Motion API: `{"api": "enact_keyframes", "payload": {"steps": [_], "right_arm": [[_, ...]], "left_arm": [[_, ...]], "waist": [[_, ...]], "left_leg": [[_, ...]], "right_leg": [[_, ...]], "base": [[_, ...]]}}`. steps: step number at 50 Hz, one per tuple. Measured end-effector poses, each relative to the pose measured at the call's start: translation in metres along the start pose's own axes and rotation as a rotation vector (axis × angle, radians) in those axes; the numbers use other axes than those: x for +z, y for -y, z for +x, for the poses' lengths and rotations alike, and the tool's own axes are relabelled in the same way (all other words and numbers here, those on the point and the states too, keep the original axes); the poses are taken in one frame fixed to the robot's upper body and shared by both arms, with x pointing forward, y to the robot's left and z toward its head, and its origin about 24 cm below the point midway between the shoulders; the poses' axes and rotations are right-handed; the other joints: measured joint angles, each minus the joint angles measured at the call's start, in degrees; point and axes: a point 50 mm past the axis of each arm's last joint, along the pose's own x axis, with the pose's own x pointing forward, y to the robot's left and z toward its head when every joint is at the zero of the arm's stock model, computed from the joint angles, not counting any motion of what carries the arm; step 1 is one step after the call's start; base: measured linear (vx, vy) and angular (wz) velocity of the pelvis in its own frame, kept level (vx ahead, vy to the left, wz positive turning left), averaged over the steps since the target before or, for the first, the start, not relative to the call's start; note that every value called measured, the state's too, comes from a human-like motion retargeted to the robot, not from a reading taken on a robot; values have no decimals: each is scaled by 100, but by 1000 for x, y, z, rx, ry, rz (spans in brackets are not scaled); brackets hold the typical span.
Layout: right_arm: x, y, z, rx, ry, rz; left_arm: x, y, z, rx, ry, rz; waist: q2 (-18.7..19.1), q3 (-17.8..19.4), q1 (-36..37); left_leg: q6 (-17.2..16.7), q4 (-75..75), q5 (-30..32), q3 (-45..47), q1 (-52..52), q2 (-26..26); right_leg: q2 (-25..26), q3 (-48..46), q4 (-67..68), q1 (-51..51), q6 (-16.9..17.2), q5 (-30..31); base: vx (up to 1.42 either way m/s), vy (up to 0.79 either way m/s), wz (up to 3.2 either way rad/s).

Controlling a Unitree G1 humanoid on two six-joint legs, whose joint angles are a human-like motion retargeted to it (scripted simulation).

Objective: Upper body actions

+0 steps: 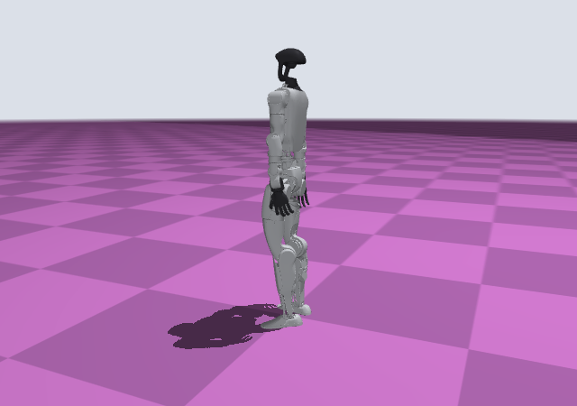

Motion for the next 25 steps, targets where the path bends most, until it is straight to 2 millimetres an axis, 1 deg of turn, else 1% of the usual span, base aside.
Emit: {"api": "enact_keyframes", "payload": {"steps": [25], "right_arm": [[0, 0, 0, 3, 1, -7]], "left_arm": [[-1, 0, 0, 0, -2, 1]], "waist": [[-6, 42, 11]], "left_leg": [[1, 2, 6, 2, 9, 7]], "right_leg": [[0, 1, 2, 10, 1, 3]], "base": [[0, 0, 0]]}}
